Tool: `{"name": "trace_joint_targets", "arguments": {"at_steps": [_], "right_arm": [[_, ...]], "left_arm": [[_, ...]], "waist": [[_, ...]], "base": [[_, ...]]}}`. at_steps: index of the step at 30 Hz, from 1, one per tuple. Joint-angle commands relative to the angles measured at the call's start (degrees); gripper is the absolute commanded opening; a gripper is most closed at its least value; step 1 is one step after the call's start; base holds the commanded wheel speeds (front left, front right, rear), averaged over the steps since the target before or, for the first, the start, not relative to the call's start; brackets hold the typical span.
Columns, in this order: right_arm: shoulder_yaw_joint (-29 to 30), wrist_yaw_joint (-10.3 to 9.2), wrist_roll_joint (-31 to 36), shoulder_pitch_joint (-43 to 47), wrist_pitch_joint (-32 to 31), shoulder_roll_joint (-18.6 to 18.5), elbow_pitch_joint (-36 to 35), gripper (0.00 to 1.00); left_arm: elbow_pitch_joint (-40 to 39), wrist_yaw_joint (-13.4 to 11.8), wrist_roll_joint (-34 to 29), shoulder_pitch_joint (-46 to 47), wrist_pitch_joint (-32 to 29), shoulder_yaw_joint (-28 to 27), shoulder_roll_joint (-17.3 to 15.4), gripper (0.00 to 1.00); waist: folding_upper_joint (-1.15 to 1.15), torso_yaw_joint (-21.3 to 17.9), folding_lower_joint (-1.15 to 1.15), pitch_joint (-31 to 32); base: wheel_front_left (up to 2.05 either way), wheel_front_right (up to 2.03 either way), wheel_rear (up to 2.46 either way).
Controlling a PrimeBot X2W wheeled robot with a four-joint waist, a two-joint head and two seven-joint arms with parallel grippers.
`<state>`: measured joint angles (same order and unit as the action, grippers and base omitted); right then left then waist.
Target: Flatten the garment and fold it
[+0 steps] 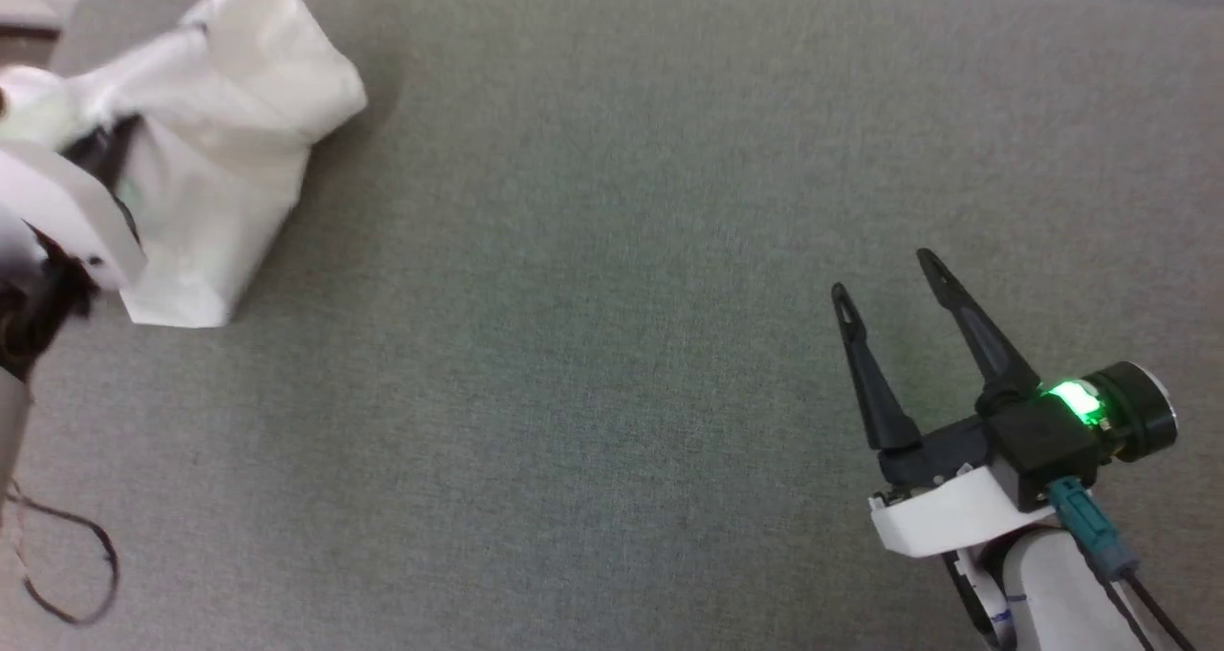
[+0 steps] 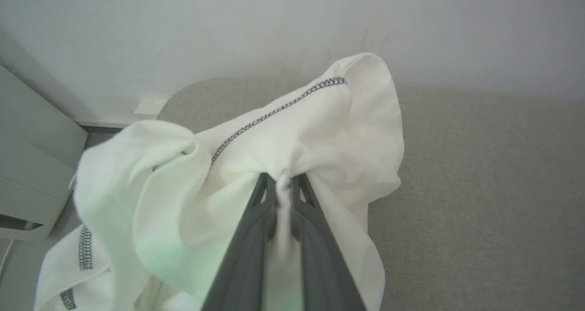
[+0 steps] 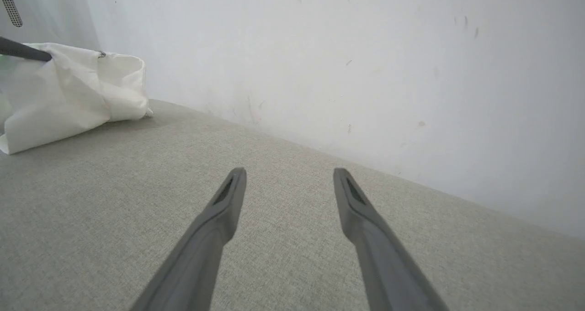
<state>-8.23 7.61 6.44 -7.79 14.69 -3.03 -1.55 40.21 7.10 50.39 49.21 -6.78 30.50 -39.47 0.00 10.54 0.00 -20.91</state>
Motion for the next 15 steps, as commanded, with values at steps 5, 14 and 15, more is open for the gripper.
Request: {"name": "trace_joint_targets", "arguments": {"at_steps": [5,14,15], "right_arm": [[1.61,-0.12,-1.49,1.24,0.29,0.14,0.48,1.00],[2.96,-0.12,-3.82,2.68,0.30,0.14,0.10,1.00],[3.03,-0.12,-4.00,2.78,0.30,0.14,-0.01,1.00]], "left_arm": [[-3.95,-1.63,-4.23,3.92,10.46,-1.71,-1.34,0.00],[-20.33,-7.18,-9.46,8.54,17.21,-1.90,0.26,0.00],[-22.26,-7.81,-9.79,8.96,16.98,-1.57,0.95,0.00]], "waist": [[0.00,-2.33,0.00,9.06],[0.00,-8.26,0.00,14.29],[0.00,-8.98,0.00,14.47]], "base": [[0.00,0.00,0.00],[0.00,0.00,0.00],[0.00,0.00,0.00]]}}
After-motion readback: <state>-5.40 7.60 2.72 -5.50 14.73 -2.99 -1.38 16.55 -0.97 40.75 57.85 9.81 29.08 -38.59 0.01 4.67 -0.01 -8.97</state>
